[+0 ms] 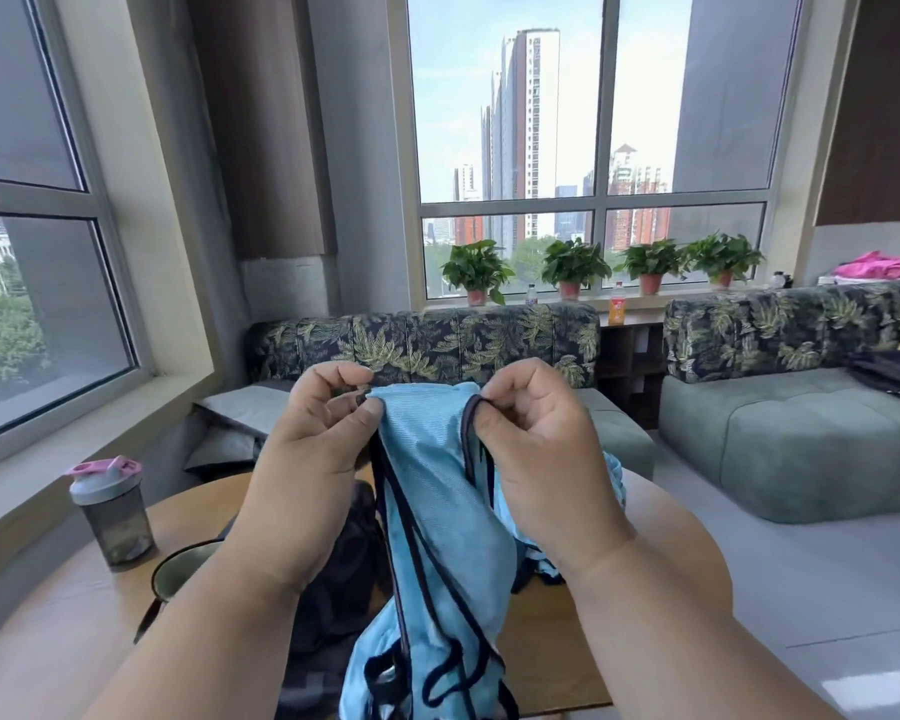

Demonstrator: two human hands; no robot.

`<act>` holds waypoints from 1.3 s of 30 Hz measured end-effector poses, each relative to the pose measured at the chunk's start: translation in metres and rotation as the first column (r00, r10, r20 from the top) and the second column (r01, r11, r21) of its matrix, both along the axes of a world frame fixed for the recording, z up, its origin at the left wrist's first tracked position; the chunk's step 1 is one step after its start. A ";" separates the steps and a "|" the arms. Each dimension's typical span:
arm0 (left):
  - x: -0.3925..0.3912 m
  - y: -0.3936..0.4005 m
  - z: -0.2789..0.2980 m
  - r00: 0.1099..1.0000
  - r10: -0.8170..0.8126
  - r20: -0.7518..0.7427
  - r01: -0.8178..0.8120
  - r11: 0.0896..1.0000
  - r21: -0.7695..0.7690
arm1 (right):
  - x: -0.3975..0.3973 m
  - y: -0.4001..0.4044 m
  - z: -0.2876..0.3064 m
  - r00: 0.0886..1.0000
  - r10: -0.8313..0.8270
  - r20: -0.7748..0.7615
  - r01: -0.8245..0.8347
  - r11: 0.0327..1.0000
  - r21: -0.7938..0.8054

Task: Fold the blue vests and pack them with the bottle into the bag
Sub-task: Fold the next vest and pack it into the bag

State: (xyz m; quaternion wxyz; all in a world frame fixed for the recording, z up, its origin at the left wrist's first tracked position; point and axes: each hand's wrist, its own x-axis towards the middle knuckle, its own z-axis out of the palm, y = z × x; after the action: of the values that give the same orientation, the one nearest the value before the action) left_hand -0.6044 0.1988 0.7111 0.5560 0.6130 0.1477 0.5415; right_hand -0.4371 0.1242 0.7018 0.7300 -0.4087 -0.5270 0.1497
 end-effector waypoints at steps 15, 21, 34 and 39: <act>0.006 -0.017 -0.021 0.986 0.062 -0.152 -0.060 0.998 0.015 | 0.002 -0.010 -0.012 0.981 0.193 -0.006 -0.192 0.972 -0.136; 0.000 -0.008 -0.020 0.991 0.104 -0.086 -0.098 0.993 0.068 | 0.007 -0.004 -0.039 0.981 0.177 0.080 -0.144 0.938 -0.316; -0.010 0.007 -0.029 0.994 0.097 -0.053 -0.094 0.994 0.056 | 0.004 0.041 -0.123 0.776 0.290 0.560 0.149 0.779 -0.609; -0.018 0.015 -0.033 0.988 0.146 -0.050 -0.145 0.989 0.036 | 0.007 0.033 -0.123 0.707 0.313 0.634 0.256 0.723 -0.642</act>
State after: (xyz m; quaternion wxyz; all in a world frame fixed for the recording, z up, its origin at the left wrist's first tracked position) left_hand -0.6227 0.2141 0.6778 0.5009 0.6236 0.1978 0.5666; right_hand -0.4297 0.1568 0.5789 0.2611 -0.6654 -0.6761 0.1787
